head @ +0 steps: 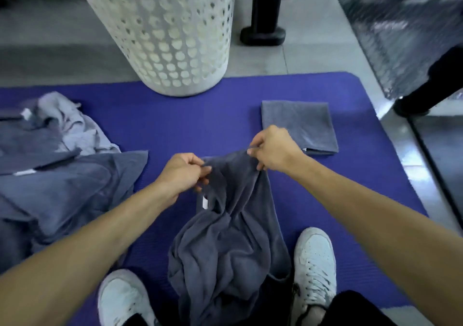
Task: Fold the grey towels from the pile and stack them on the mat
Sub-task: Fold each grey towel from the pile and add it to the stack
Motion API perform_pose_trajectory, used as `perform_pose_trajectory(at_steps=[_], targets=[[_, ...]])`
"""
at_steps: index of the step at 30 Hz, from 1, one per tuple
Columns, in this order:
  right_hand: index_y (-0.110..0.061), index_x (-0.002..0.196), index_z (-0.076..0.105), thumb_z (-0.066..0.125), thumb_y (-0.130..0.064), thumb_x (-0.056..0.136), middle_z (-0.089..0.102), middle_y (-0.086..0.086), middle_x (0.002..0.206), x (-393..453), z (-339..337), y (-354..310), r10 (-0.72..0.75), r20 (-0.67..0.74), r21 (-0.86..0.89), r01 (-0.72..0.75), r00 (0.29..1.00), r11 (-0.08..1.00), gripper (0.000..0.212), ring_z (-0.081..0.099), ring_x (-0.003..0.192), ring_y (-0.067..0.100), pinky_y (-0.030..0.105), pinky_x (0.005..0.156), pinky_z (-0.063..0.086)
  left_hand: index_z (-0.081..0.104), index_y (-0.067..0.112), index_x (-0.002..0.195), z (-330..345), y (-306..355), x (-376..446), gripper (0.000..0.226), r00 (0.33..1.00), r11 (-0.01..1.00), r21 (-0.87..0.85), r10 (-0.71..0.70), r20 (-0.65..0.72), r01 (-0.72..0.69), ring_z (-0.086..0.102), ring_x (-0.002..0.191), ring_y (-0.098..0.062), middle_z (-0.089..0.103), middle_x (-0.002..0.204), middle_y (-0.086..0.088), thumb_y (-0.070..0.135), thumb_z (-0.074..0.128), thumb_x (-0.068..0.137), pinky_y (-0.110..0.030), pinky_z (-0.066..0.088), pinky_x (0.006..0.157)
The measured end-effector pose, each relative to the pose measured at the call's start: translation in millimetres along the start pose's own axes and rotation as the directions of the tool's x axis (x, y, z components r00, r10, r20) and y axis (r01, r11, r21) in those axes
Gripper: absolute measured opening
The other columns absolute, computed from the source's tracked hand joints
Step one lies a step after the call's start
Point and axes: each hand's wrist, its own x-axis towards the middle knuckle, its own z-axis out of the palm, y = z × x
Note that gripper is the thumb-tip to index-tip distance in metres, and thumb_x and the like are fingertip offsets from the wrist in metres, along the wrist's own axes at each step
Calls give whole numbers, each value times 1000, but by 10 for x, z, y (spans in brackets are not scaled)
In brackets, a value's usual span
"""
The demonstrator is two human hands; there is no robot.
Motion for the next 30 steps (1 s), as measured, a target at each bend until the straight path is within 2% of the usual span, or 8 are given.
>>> perform_pose_trajectory(at_steps=[7, 10, 13, 16, 20, 24, 27, 30], targets=[[-1, 96, 62, 49, -11, 97, 73, 18, 75, -1002, -637, -931, -101, 0, -205, 99, 995, 974, 16, 71, 62, 19, 31, 68, 59, 45, 11, 82, -697, 687, -957, 18, 971, 965, 192, 203, -122, -178, 69, 50, -20, 64, 65, -15, 3, 50, 98, -26, 50, 40], [7, 102, 62, 44, -7, 98, 73, 23, 80, -1475, -880, -1214, -72, -1, -215, 70, 997, 974, 23, 73, 71, 30, 30, 61, 57, 45, 9, 78, -812, 934, -1419, 22, 972, 953, 231, 220, -80, -196, 73, 65, -30, 66, 62, -21, 4, 43, 99, -30, 56, 50], [-5, 95, 56, 43, -11, 101, 71, 22, 82, -1928, -980, -1294, -111, -151, -53, 104, 982, 993, 16, 73, 73, 31, 32, 55, 57, 45, 12, 86, -852, 1064, -1770, 14, 912, 931, 156, 357, -203, -330, 73, 65, -29, 67, 65, -15, 6, 39, 98, -36, 60, 57], [-15, 85, 50, 48, -19, 99, 68, 14, 80, -2187, -906, -1125, -145, -437, 36, 178, 888, 983, 15, 70, 74, 30, 40, 62, 58, 39, 20, 89, -786, 957, -2018, 16, 812, 866, 17, 475, -339, -499, 71, 58, -21, 64, 82, -13, 11, 39, 102, -34, 58, 57], [0, 93, 60, 50, -14, 95, 70, 18, 84, -2431, -778, -934, -72, -312, -184, 14, 947, 983, 18, 68, 83, 35, 41, 72, 57, 45, 13, 90, -667, 696, -2234, 10, 881, 854, 357, 451, -144, -379, 72, 64, -22, 68, 84, -17, 11, 42, 100, -33, 59, 61], [-7, 92, 56, 50, -18, 98, 64, 10, 81, -2490, -853, -1012, -153, -562, -65, 141, 813, 988, 14, 59, 79, 32, 39, 66, 48, 45, 18, 89, -753, 795, -2279, 11, 691, 778, 285, 628, -359, -559, 71, 67, -22, 66, 87, -12, 13, 46, 99, -26, 55, 55], [-6, 85, 60, 55, -19, 98, 70, 14, 79, -2474, -919, -1023, -83, -525, 68, 139, 847, 988, 19, 68, 73, 29, 42, 70, 57, 50, 10, 90, -799, 748, -2256, 8, 827, 882, 172, 471, -306, -438, 70, 53, -21, 67, 82, -17, 10, 50, 98, -27, 54, 46], [-7, 74, 64, 60, -17, 96, 69, 11, 65, -2482, -917, -970, 6, -355, 158, 53, 935, 986, 25, 72, 62, 23, 29, 57, 56, 56, 8, 87, -865, 715, -2272, 10, 873, 903, 116, 430, -232, -414, 67, 46, -16, 65, 69, -15, 8, 61, 96, -26, 55, 45]])
